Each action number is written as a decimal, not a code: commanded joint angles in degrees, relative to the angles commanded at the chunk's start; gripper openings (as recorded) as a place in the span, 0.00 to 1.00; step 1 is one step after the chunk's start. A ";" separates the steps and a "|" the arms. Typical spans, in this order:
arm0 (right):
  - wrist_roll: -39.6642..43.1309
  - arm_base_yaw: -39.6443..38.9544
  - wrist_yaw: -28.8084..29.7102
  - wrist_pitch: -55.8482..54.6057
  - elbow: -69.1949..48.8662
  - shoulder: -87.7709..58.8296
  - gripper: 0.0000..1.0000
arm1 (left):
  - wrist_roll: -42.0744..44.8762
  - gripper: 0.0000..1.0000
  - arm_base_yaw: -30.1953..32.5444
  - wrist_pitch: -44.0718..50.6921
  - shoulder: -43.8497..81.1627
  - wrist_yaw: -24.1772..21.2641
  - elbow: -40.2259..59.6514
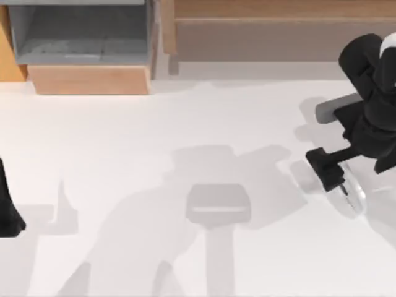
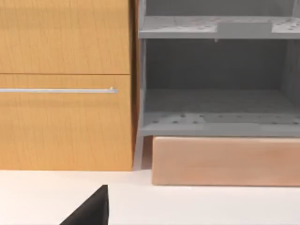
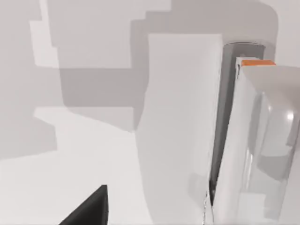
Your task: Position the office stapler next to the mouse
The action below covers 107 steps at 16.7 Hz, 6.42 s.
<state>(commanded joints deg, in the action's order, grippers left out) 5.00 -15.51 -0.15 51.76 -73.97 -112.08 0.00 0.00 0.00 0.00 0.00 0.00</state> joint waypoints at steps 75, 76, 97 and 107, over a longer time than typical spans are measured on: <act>23.17 43.58 3.43 4.11 -2.61 0.48 0.00 | 0.00 1.00 0.00 0.00 0.00 0.00 0.00; 23.17 43.67 3.62 3.99 -2.54 0.56 0.00 | 0.00 1.00 0.00 0.00 0.00 0.00 0.00; 22.37 44.06 0.77 -0.71 -0.85 -1.32 0.38 | 0.00 1.00 0.00 0.00 0.00 0.00 0.00; 22.37 44.06 0.77 -0.71 -0.85 -1.32 1.00 | 0.00 1.00 0.00 0.00 0.00 0.00 0.00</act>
<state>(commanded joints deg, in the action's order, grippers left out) 27.36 28.56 0.62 51.05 -74.82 -113.40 0.00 0.00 0.00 0.00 0.00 0.00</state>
